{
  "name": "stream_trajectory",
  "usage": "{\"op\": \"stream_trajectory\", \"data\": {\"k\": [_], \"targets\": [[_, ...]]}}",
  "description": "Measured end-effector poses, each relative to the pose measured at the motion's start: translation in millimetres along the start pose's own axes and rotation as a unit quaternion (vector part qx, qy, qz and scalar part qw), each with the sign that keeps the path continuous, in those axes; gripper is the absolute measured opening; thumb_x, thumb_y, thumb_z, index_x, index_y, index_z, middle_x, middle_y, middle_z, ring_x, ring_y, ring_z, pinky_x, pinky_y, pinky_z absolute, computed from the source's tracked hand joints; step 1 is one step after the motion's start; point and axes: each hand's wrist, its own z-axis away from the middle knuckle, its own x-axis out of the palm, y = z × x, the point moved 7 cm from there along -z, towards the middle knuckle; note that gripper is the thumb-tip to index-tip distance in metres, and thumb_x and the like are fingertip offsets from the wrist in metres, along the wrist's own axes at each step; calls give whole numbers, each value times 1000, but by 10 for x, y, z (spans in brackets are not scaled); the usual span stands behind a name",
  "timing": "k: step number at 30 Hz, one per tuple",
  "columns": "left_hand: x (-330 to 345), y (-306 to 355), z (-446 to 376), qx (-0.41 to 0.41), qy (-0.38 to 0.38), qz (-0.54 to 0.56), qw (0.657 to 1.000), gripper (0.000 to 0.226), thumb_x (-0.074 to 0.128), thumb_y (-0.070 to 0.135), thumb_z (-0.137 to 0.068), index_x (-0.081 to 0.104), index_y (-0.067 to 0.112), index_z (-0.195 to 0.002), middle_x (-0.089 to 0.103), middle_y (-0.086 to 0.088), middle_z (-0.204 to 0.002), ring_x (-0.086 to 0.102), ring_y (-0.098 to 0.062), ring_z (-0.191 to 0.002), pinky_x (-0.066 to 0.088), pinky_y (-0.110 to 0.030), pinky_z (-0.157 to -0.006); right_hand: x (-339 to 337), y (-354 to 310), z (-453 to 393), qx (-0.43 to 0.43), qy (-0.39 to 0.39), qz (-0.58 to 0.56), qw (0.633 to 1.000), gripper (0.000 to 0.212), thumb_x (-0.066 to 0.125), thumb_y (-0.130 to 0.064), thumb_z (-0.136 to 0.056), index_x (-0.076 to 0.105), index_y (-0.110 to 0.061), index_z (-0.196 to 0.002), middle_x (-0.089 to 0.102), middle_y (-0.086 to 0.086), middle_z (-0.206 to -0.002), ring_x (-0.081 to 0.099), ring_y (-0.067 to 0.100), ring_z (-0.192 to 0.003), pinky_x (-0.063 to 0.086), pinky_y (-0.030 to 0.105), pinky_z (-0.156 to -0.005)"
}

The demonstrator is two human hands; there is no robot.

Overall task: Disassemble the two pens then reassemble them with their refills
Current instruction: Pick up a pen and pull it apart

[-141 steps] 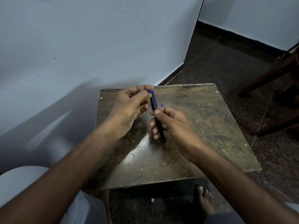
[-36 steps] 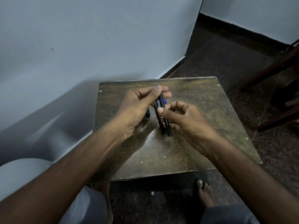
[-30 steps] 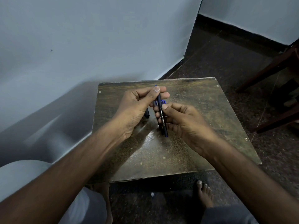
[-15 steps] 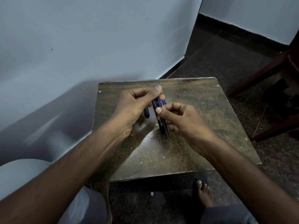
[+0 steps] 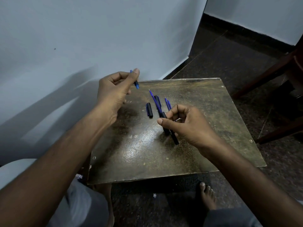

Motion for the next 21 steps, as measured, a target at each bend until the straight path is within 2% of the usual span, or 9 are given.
{"op": "stream_trajectory", "data": {"k": [3,5,8,10,13,15,17,19,21], "targets": [[33,-127,-14,-46,-45,-61,996,35,86,42,-89,83,11,-105,73,-4,-86,55,-8,-58,45,-17,-44,-24,-17,5,0,6,-7,1000,28,93,-38,-80,74,-20,-87,75,-2,-83,65,11,-70,52,33,-67],[36,-212,-38,-35,-73,-143,986,30,88,45,-87,84,16,-97,76,1,-74,63,-11,-57,53,-19,-49,-29,-18,3,0,9,-10,1000,27,93,-38,-81,74,-19,-87,74,-2,-81,64,10,-69,52,34,-66],[0,-225,-89,26,-54,-297,953,30,91,47,-82,79,20,-84,77,4,-67,73,-18,-58,58,-25,-64,-23,-12,0,1,8,-17,1000,26,92,-37,-83,74,-19,-87,73,-4,-79,63,7,-64,51,31,-62],[-7,-244,-99,37,-41,-336,940,35,94,48,-78,74,19,-83,78,4,-66,73,-16,-53,54,-23,-61,-22,-8,-6,0,9,-17,1000,25,92,-35,-84,74,-18,-88,73,-3,-79,63,6,-63,51,28,-60],[-13,-304,-118,49,-28,-370,927,47,95,61,-68,71,22,-79,79,6,-66,76,-13,-57,65,-33,-72,-27,-11,-7,-3,10,-14,1000,25,91,-35,-85,74,-18,-89,73,-2,-79,63,6,-62,51,28,-59],[-19,-334,-116,65,-25,-390,918,52,92,70,-63,70,24,-76,77,10,-62,76,-11,-59,68,-41,-75,-20,-11,-4,-4,9,-12,1000,25,91,-35,-85,74,-17,-89,74,-1,-80,63,5,-62,51,27,-58],[-10,-316,-80,84,-22,-407,909,57,83,79,-60,69,27,-76,75,13,-59,75,-9,-58,68,-40,-73,-15,-13,0,-3,8,-12,1000,24,90,-35,-85,74,-18,-89,74,1,-81,63,5,-63,50,25,-57],[-5,-212,-14,110,1,-431,896,55,76,82,-68,72,29,-82,74,16,-63,75,-6,-64,66,-37,-74,-24,-12,-4,-3,9,-14,1000,25,90,-36,-85,74,-17,-89,74,2,-81,64,8,-66,51,26,-58],[14,-25,86,149,33,-459,875,41,72,74,-83,78,34,-90,70,22,-68,72,-4,-73,60,-30,-73,-43,-14,-6,-2,13,-18,1000,26,90,-36,-85,75,-16,-90,72,3,-81,64,11,-68,52,28,-60]]}}
